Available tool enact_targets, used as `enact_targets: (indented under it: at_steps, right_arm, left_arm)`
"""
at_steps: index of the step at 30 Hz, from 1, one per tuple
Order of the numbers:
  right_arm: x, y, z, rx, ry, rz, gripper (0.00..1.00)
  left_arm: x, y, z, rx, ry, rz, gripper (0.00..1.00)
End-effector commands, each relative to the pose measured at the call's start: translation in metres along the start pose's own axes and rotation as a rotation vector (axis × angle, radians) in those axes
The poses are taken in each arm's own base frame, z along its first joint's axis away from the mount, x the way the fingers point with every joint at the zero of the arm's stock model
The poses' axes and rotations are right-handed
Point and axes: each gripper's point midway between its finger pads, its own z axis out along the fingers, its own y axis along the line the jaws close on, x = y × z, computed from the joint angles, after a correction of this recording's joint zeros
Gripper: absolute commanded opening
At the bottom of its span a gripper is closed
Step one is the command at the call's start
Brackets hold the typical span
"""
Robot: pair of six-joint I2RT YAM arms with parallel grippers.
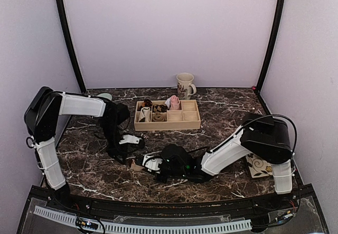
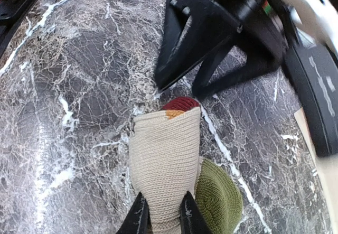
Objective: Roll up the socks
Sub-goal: Roll the sock at the center of the board, then pick up the sock from the center of the board.
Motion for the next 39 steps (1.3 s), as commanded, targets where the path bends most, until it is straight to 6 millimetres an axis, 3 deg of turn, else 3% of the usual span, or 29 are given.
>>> enact_targets:
  at_steps: [1, 8, 10, 11, 12, 15, 17, 20, 23, 26, 28, 32, 39]
  right_arm:
    - [0.079, 0.037, -0.007, -0.149, 0.275, 0.108, 0.0]
    - [0.078, 0.044, -0.015, -0.177, 0.282, 0.208, 0.0]
    - [0.079, 0.046, -0.015, -0.189, 0.293, 0.232, 0.0]
    - [0.081, 0.048, -0.015, -0.201, 0.302, 0.247, 0.0]
    - [0.081, 0.049, -0.014, -0.22, 0.309, 0.268, 0.0]
    - [0.083, 0.047, -0.009, -0.26, 0.336, 0.348, 0.0]
    - [0.086, 0.041, -0.006, -0.269, 0.35, 0.421, 0.0]
    - [0.086, 0.032, -0.006, -0.279, 0.342, 0.521, 0.0]
    - [0.087, 0.028, -0.004, -0.321, 0.336, 0.611, 0.0]
    - [0.093, 0.024, -0.001, -0.36, 0.348, 0.697, 0.0]
    - [0.096, 0.024, 0.002, -0.376, 0.357, 0.729, 0.0]
    - [0.096, 0.024, 0.004, -0.412, 0.349, 0.782, 0.0]
    - [0.098, 0.021, 0.004, -0.425, 0.336, 0.832, 0.0]
  left_arm:
    - [0.024, 0.05, -0.049, -0.359, -0.042, -0.101, 0.43]
    - [0.034, 0.065, -0.143, -0.829, -0.151, -0.105, 0.45]
    - [0.031, 0.058, -0.168, -0.888, -0.22, -0.103, 0.6]
    - [0.027, 0.052, -0.175, -0.892, -0.259, -0.094, 0.75]
    - [0.024, 0.045, -0.175, -0.88, -0.28, -0.071, 0.81]
    - [0.004, 0.002, -0.161, -0.697, -0.342, 0.1, 0.98]
    - [-0.011, -0.028, -0.151, -0.597, -0.396, 0.231, 0.99]
    - [-0.026, -0.053, -0.13, -0.584, -0.406, 0.394, 0.99]
    - [-0.028, -0.073, -0.09, -0.598, -0.355, 0.592, 0.99]
    - [-0.03, -0.078, -0.059, -0.647, -0.32, 0.759, 0.99]
    - [-0.034, -0.072, -0.048, -0.721, -0.295, 0.827, 0.99]
    - [-0.047, -0.059, -0.035, -0.819, -0.276, 0.873, 0.96]
    - [-0.066, -0.042, -0.026, -0.89, -0.27, 0.833, 0.77]
